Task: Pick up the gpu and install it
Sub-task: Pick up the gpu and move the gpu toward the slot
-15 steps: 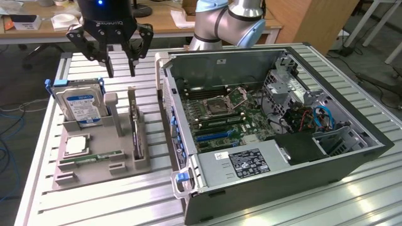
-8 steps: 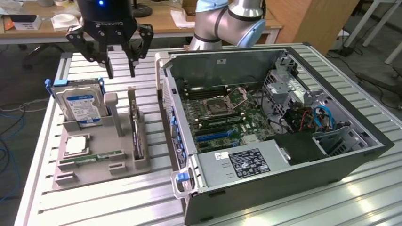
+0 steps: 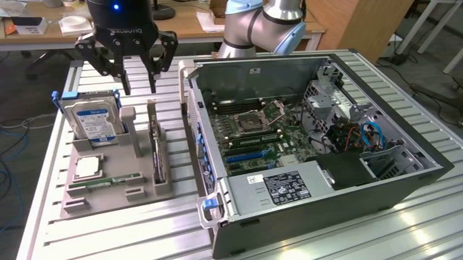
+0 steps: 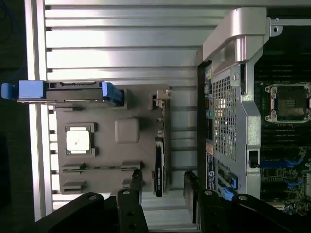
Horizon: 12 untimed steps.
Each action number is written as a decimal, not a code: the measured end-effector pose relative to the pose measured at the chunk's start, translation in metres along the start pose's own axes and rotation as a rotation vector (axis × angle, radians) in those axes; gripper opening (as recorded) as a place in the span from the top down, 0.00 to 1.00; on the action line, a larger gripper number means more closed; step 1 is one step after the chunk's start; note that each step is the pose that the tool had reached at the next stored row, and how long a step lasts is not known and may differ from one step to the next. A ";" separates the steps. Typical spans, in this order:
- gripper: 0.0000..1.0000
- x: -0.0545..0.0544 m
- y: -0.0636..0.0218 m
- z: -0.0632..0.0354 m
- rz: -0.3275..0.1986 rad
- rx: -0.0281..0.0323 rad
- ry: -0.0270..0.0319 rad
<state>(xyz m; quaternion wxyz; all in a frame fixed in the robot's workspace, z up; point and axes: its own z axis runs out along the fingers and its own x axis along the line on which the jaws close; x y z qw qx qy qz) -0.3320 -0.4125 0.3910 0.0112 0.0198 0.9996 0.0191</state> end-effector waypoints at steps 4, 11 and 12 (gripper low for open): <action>0.53 0.000 -0.0044 0.0000 0.000 0.0010 -0.0001; 0.53 0.000 -0.0102 0.0066 0.000 0.0011 0.0004; 0.53 0.000 -0.0111 0.0077 0.000 0.0012 0.0006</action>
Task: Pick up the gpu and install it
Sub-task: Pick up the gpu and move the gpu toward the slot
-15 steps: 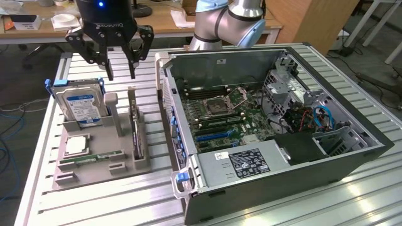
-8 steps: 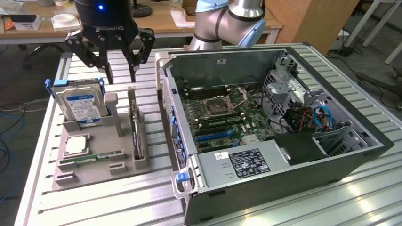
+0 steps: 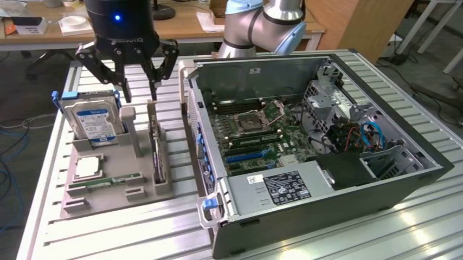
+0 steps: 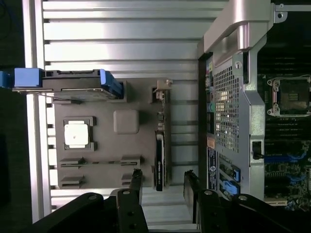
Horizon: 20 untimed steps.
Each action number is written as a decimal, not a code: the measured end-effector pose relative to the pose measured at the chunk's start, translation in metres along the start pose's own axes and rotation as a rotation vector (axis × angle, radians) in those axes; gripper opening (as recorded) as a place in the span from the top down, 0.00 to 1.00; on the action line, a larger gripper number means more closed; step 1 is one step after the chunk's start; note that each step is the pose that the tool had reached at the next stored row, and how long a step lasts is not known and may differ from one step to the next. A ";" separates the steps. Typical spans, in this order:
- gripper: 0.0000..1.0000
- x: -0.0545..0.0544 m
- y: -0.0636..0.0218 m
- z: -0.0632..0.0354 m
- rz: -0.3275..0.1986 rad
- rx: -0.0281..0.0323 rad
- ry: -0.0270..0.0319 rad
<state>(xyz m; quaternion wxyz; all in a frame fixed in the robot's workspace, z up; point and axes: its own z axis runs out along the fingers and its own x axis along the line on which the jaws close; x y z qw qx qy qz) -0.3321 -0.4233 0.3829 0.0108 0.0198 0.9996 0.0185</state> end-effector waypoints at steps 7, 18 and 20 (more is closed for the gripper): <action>0.53 0.000 -0.0046 0.0061 0.000 -0.0002 0.0000; 0.53 0.000 -0.0077 0.0193 0.000 -0.0001 0.0003; 0.53 0.000 -0.0082 0.0208 0.000 -0.0001 0.0003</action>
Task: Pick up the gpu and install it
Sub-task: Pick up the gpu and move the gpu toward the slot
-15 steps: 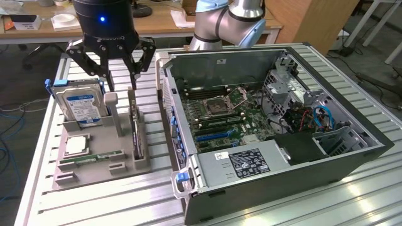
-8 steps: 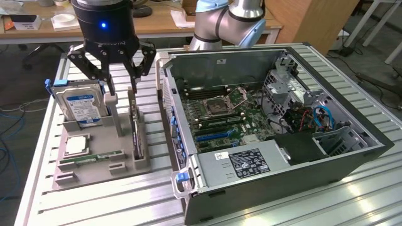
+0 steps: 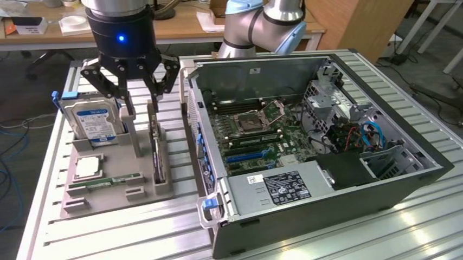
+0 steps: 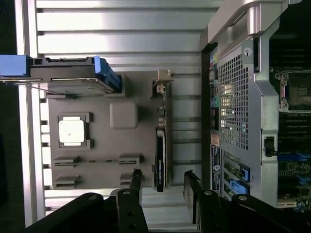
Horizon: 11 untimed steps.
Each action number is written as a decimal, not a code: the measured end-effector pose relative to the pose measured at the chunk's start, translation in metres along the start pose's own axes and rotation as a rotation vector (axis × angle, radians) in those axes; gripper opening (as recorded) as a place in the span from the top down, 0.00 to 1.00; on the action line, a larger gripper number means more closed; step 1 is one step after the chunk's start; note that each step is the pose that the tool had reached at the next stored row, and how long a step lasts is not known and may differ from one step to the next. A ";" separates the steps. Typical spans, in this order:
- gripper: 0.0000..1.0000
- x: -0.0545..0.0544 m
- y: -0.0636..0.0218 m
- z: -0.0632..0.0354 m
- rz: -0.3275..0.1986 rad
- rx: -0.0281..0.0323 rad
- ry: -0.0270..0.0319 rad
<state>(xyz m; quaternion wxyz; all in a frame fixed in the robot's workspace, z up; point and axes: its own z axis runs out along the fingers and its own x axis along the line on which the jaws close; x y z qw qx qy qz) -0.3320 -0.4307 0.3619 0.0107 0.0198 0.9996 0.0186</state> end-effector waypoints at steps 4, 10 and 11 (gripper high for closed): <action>0.53 0.000 -0.0013 0.0033 0.000 -0.0001 -0.0001; 0.53 0.000 -0.0032 0.0106 0.000 0.0000 0.0000; 0.53 0.000 -0.0037 0.0118 0.000 0.0000 -0.0001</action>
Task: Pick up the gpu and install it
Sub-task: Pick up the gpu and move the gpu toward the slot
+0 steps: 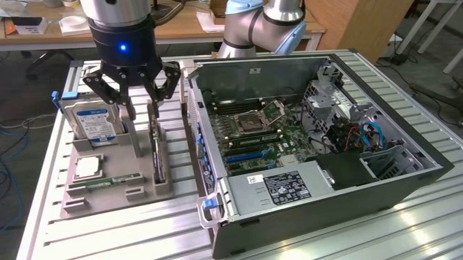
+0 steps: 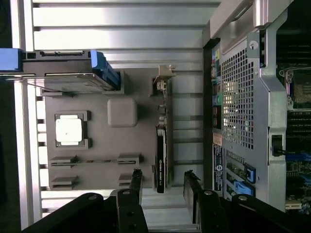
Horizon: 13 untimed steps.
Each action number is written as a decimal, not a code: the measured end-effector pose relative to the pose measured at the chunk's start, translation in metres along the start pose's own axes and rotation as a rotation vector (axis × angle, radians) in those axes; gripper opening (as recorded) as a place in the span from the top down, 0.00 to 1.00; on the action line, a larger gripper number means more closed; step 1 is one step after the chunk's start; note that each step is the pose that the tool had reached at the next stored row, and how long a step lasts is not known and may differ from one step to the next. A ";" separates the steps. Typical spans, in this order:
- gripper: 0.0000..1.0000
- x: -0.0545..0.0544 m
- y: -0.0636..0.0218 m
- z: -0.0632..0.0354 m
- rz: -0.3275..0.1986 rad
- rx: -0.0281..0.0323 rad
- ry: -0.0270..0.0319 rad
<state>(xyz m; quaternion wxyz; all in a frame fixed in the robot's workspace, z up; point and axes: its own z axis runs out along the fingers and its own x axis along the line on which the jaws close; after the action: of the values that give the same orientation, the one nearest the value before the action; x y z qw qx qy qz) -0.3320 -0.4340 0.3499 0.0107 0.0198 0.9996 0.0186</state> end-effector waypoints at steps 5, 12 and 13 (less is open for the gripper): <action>0.53 0.000 -0.0019 0.0061 0.000 0.0001 0.0001; 0.53 0.000 -0.0045 0.0154 0.000 0.0000 0.0000; 0.53 0.000 -0.0047 0.0165 0.000 0.0000 0.0000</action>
<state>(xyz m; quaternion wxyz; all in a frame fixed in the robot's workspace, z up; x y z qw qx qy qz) -0.3321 -0.4381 0.3333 0.0108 0.0198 0.9996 0.0186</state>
